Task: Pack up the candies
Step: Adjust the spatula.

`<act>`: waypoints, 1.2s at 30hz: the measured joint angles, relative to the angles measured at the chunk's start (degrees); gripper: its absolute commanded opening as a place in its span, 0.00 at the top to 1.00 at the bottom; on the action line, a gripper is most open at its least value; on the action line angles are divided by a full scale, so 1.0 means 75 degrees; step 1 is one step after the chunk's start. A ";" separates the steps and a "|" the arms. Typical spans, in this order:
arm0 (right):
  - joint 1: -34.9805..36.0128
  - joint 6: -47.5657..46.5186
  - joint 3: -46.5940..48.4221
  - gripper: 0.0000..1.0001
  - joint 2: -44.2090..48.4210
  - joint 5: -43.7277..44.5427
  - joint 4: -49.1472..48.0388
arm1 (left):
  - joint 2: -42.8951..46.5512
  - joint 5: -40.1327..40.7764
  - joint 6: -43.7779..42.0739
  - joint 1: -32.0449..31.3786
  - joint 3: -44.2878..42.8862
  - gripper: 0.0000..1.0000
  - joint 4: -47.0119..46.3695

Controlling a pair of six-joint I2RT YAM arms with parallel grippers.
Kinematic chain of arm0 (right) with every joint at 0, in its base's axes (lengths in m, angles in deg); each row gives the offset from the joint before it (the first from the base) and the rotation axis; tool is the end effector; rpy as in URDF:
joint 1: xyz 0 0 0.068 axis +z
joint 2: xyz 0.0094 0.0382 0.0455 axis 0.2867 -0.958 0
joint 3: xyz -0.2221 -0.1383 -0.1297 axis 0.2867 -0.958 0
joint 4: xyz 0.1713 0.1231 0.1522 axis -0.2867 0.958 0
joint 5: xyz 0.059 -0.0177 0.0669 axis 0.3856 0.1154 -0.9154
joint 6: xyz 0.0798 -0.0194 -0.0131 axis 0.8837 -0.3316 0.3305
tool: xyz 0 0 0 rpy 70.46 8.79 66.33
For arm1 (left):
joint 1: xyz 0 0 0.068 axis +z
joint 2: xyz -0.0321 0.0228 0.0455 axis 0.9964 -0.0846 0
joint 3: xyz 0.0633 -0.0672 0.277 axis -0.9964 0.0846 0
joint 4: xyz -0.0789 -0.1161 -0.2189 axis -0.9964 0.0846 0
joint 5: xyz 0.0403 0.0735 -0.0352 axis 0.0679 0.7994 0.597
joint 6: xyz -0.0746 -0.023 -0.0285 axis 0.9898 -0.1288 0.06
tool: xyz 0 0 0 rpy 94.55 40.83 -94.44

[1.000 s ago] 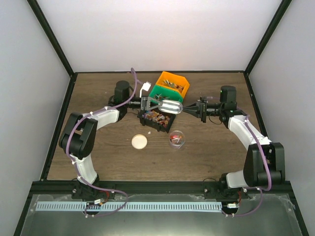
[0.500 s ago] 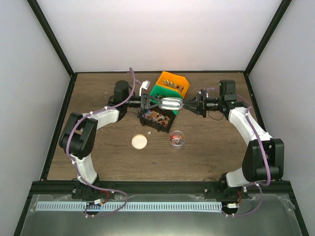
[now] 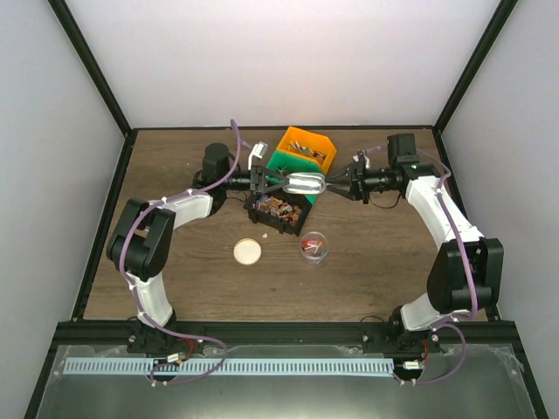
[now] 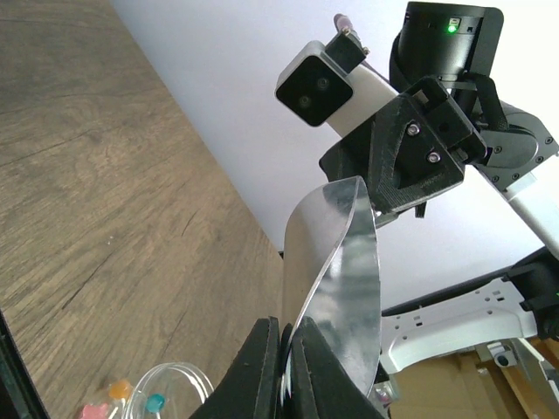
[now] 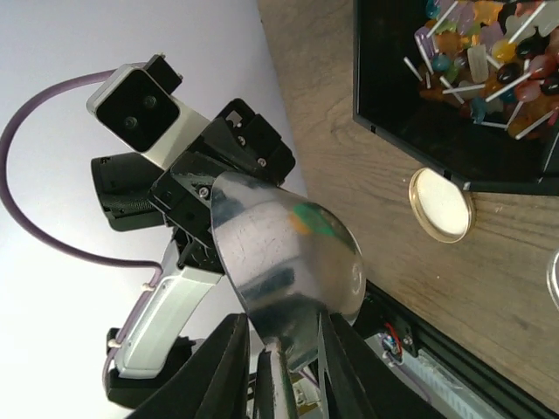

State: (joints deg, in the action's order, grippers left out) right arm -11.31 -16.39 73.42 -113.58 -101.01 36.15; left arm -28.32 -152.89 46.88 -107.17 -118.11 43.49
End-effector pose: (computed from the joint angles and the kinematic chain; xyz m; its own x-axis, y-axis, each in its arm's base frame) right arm 0.3079 0.0956 0.3024 -0.9604 0.2216 0.1692 0.2290 0.2809 0.9320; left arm 0.3615 -0.2184 0.2509 -0.8443 0.0160 -0.5357 0.5358 0.0462 -0.8431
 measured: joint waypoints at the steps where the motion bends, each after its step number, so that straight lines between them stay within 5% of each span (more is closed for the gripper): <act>1: 0.0003 -0.0140 0.0085 0.75 -0.0023 0.0070 0.0131 | -0.0003 -0.0006 0.0020 -0.0006 0.0000 0.96 -0.0029; 25: 0.0006 -0.1204 0.0396 0.78 0.0102 0.0653 0.1160 | -0.0219 -0.0108 0.0259 -0.0035 0.0000 0.96 -0.0210; 36: 0.0006 -0.1139 0.0396 0.95 0.0309 0.0574 0.1137 | -0.0283 -0.0108 0.0326 -0.0076 0.0003 0.96 -0.0294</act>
State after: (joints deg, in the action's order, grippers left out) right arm -11.27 -24.94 76.39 -111.26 -96.71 44.68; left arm -30.44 -153.70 49.32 -107.74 -118.09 41.29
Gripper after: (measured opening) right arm 0.117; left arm 0.042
